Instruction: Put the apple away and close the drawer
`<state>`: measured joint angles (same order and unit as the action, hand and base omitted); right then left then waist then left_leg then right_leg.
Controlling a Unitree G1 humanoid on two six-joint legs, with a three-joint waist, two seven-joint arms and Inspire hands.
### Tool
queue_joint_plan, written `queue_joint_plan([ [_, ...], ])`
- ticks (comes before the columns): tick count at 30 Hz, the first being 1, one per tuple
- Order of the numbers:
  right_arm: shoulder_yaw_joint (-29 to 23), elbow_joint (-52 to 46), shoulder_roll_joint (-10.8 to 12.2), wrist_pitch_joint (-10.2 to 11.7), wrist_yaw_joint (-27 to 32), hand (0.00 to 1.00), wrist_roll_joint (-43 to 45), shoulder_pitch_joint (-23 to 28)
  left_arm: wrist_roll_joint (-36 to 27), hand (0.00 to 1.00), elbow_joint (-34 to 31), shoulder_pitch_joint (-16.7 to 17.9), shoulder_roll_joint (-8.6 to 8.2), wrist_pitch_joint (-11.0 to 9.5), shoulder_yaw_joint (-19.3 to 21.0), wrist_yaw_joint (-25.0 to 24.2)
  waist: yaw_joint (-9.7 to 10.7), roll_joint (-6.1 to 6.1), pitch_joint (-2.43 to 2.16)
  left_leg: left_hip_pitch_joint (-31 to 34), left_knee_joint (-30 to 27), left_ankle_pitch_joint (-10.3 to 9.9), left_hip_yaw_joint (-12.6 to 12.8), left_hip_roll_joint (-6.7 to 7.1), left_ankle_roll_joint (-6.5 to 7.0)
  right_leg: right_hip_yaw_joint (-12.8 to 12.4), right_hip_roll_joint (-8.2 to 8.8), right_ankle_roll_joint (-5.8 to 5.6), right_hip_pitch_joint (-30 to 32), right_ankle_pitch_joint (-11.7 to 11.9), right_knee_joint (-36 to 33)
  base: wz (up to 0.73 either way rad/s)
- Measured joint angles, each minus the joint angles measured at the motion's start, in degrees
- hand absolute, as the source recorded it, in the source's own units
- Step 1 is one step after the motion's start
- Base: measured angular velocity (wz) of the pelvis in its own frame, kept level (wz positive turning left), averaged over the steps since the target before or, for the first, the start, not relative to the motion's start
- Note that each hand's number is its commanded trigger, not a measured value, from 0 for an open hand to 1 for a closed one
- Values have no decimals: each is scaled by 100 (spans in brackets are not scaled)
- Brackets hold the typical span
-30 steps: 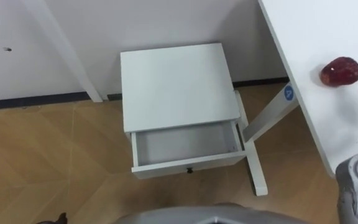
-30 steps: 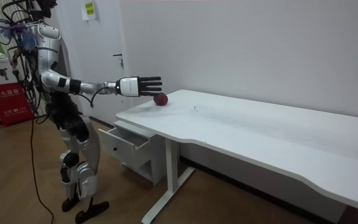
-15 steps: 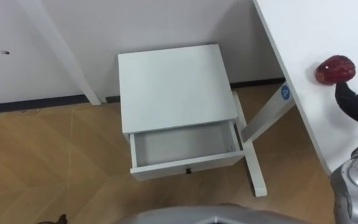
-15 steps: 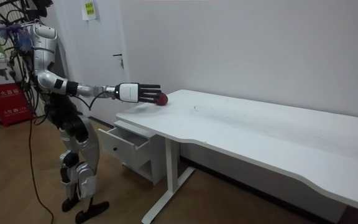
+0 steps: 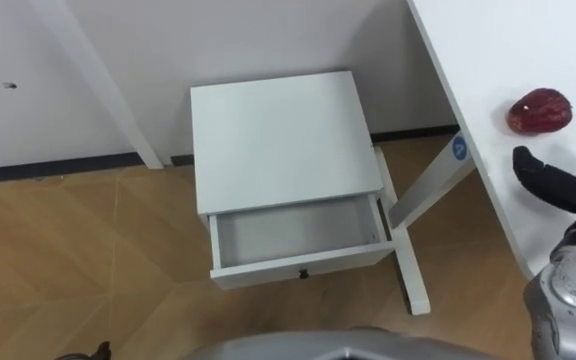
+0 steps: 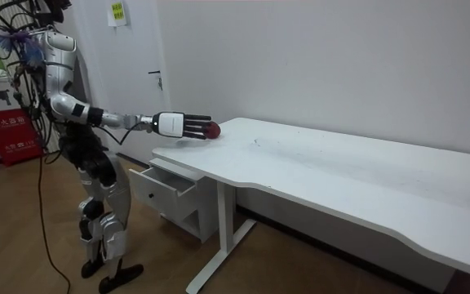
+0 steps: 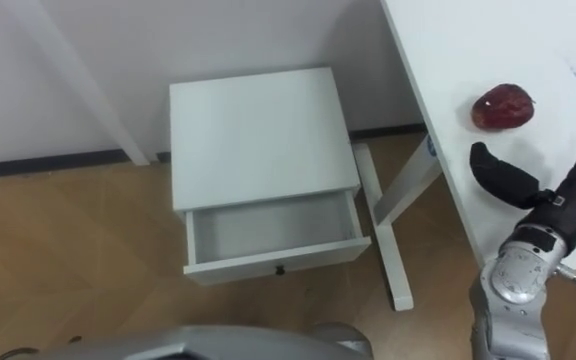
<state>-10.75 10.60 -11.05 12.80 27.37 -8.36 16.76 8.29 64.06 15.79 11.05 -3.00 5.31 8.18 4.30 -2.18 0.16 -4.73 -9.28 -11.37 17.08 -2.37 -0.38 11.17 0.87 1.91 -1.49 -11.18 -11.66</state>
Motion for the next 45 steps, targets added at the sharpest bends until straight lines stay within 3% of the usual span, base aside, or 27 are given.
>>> queue_joint_plan([
  [2, 25, 40, -1, 0, -114, 0, 1, -32, 20, 0, 0, -8, 1, 0, 4, 0, -9, -8, 45, 2, 0, 0, -10, 0, 0, 9, 2, 0, -7, 0, 5, 0],
  [4, 18, 239, -13, -1, -204, 0, 1, -172, 103, 0, 3, 4, 1, 0, 18, 0, -5, -23, 61, 5, 0, 0, -10, 0, 0, 12, 4, 0, -32, 0, 12, 0],
  [9, 8, 619, -21, -42, -356, 0, 0, -475, 158, 0, 3, -9, 0, 2, 30, -7, 0, -49, 41, 6, 0, 0, -10, 4, 0, 22, 3, -3, -48, 8, 92, 0],
  [15, -15, 663, -109, -118, -537, 0, -24, -580, 567, 0, -1, 25, -2, 71, 127, 9, -26, -89, -16, 16, 4, 0, -12, -2, 0, 114, 12, -1, -77, 13, 84, 1],
  [19, -19, 756, -389, -297, -692, 0, -62, -739, 752, 0, -3, 22, 0, 145, 134, -23, -29, -100, -17, -12, 13, 0, -7, 2, 0, 169, 26, -3, -149, 14, 101, 7],
  [24, -18, 936, -678, -333, -705, 0, -52, -1007, 757, 0, 0, 24, 21, 154, 131, -45, -73, -155, -11, -7, 10, 0, -23, -3, 0, 280, 38, 0, -148, 17, 87, 10],
  [34, -194, 1195, -750, -408, -755, 0, -56, -1076, 763, 0, -5, 54, 71, 182, 152, -117, -181, -179, -4, 54, -57, 1, -79, -3, 2, 391, 86, -15, -154, 31, 99, 8],
  [40, -192, 1777, -977, -414, -956, 0, -53, -1137, 766, 0, -29, 54, 105, 182, 151, -117, -159, -184, -6, 80, -44, 2, -153, 2, 4, 423, 81, -17, -186, 32, 101, 2],
  [45, -191, 2097, -1009, -428, -1162, 0, -59, -1171, 765, 0, -31, 50, 114, 211, 152, -172, -158, -278, 27, 95, -32, 2, -148, -17, 4, 457, 79, -17, -189, 32, 107, 1],
])
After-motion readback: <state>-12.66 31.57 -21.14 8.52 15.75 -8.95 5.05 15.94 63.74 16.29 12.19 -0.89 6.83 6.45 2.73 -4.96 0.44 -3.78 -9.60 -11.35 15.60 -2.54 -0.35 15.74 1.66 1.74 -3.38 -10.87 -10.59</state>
